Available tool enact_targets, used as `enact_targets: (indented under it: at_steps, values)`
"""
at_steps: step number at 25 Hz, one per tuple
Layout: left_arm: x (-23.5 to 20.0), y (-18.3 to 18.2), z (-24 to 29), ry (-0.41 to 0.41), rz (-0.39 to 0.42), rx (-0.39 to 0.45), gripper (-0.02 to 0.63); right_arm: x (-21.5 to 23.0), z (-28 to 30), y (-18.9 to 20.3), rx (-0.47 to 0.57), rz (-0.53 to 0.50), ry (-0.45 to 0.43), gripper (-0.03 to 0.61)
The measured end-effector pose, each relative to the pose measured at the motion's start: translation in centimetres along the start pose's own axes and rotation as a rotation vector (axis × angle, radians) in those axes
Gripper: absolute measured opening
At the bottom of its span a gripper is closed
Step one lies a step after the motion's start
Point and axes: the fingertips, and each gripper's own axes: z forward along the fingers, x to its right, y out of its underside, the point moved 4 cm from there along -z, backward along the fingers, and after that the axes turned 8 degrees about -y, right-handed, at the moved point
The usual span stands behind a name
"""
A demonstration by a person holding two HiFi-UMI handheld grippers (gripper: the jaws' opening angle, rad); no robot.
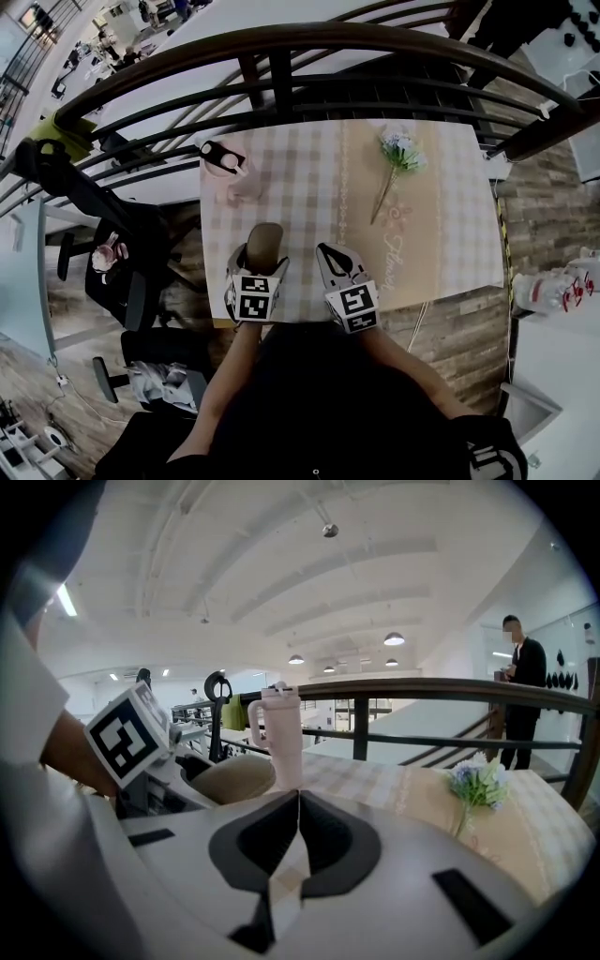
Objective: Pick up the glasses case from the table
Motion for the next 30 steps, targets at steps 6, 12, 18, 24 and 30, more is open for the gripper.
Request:
enact_targets:
  at_steps: [6,12,18,24,30]
  values:
    - [-0.6,-4.5,-3.6,-0.056,-0.009,0.216,0.434,-0.3,-0.3,-0.5,0.016,-0.009,0.006,0.012]
    - [-0.9,-7.7,-7.2,-0.094,-0.037,0.384,0.434,-0.2,-0.8,-1.3,0.051,-0.013,0.025,0.012]
    - [-0.8,-9.5,-9.9,-0.108,-0.058,0.523,0.434,-0.1,-1.3,-2.0,0.071,-0.001,0.041,0.012]
    - [-0.8,-10.8,-11.8,-0.113,-0.061,0.612,0.434,-0.1,-1.8,-3.7,0.118,0.001,0.049,0.012]
    - [-0.6,-11.8,-13.6,-0.118,-0.049,0.71,0.435,0.0,-2.2,-4.6,0.148,-0.012,0.066,0.012]
